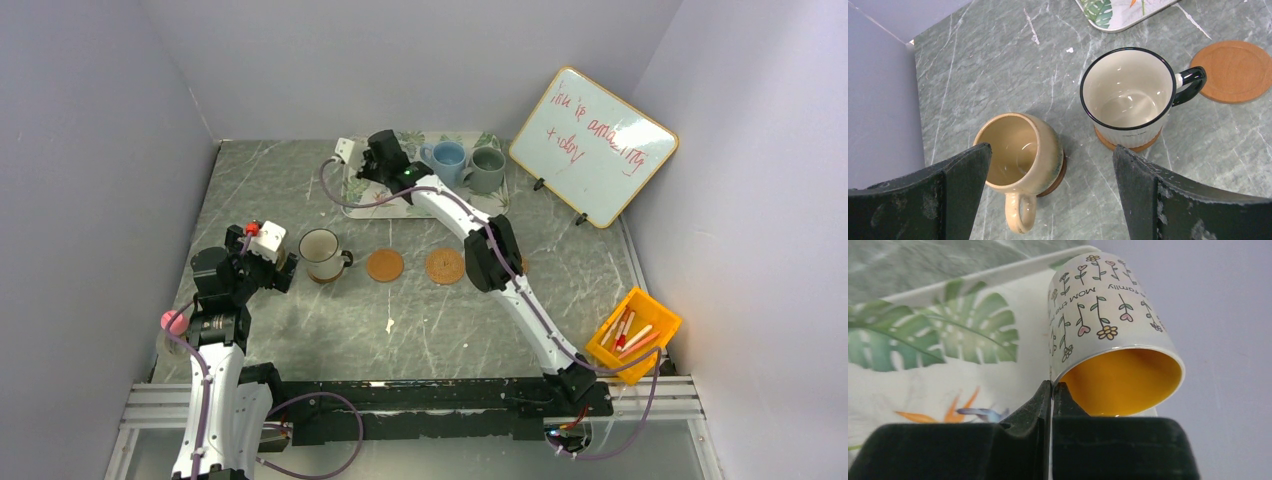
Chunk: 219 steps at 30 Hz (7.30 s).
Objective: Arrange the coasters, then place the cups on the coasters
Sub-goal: Move the cup to the tray, then pick up the cup from the tray.
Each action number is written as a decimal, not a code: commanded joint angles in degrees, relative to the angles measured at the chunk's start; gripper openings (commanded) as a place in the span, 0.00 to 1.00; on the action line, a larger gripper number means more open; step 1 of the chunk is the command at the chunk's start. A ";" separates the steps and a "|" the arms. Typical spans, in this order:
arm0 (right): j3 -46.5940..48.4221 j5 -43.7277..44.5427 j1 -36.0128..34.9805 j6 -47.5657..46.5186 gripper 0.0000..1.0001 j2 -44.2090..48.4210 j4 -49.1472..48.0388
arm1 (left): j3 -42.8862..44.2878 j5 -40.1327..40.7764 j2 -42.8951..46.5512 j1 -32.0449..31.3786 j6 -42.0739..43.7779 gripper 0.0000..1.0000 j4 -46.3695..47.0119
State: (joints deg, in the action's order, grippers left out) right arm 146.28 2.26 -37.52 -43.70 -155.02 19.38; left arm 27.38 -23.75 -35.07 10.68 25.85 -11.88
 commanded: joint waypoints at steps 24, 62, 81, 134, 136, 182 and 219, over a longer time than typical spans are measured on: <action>-11.26 -0.46 -0.69 -3.10 0.00 21.53 6.15 | 0.18 -1.26 1.14 0.16 0.49 0.96 0.09; -9.78 -1.45 2.43 6.91 0.71 20.84 4.67 | 0.18 -1.97 1.10 0.21 0.87 0.96 -0.16; 6.27 17.86 6.20 26.43 0.83 0.72 -11.95 | 0.09 -1.75 0.45 0.22 1.24 0.96 -0.04; -8.45 -16.03 6.98 26.05 0.83 18.56 7.27 | -0.04 -2.33 1.28 0.22 1.31 0.96 -0.50; -8.42 -15.89 6.90 26.80 0.84 17.39 6.93 | -0.04 -2.36 1.32 0.22 1.31 0.96 -0.40; 5.46 -19.82 4.91 27.73 0.51 0.45 9.87 | -0.05 -2.20 0.53 0.20 1.31 0.96 -0.12; -5.92 -24.70 5.79 31.09 0.00 26.84 12.64 | -0.23 -1.48 1.43 0.23 1.04 0.96 0.17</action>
State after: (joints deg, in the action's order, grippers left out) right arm 143.65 -18.65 -32.01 -13.19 -142.43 38.02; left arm 27.38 -24.60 -34.17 10.68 26.30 -12.32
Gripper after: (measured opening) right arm 0.258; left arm 0.966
